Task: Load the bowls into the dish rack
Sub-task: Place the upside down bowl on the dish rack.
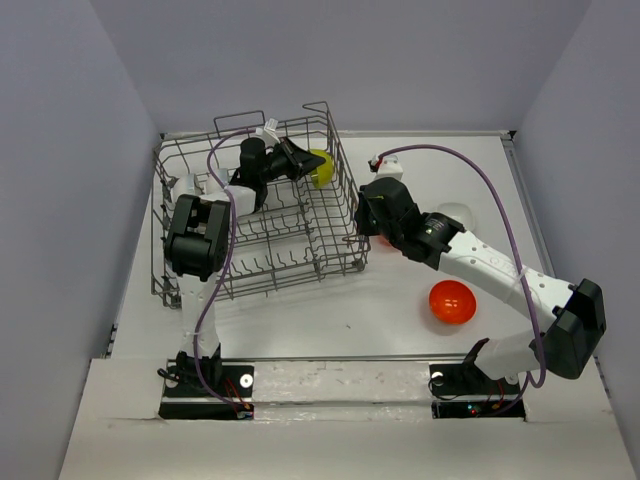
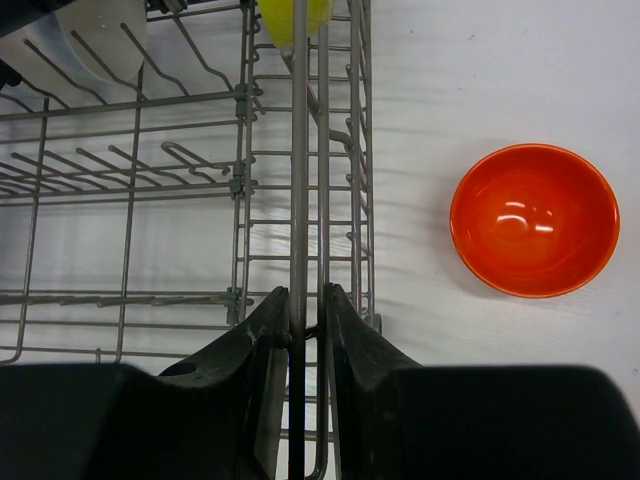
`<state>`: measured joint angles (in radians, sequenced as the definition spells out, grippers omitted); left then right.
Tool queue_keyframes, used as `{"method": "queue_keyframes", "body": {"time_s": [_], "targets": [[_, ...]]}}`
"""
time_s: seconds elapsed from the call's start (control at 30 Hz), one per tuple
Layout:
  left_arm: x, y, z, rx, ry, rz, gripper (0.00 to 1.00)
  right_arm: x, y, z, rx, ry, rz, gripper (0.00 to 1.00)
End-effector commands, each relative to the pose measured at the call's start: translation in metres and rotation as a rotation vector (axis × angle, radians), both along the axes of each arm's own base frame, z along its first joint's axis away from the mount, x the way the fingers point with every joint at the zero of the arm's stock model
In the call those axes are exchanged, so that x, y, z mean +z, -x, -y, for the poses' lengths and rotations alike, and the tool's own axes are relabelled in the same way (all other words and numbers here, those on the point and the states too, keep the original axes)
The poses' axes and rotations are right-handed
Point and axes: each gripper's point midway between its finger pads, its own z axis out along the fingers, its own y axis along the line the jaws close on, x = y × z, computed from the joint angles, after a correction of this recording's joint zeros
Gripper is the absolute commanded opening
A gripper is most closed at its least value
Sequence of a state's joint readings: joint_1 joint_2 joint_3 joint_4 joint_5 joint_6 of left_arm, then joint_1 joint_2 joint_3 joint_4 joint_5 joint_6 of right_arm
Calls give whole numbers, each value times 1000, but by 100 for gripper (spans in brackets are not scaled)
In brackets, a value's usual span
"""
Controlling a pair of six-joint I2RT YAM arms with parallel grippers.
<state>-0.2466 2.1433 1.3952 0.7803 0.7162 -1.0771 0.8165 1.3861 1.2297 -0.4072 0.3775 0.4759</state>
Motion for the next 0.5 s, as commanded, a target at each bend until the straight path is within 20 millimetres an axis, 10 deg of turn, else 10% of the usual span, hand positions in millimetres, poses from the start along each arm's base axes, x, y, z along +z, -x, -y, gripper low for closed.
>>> {"method": "queue_keyframes", "body": {"time_s": [0.0, 0.47], "targets": [[38, 5, -5, 6, 3, 118, 4, -9, 6, -18, 43, -56, -50, 2], [41, 3, -13, 35, -53, 123, 20, -12, 6, -17, 45, -49, -53, 7]]}}
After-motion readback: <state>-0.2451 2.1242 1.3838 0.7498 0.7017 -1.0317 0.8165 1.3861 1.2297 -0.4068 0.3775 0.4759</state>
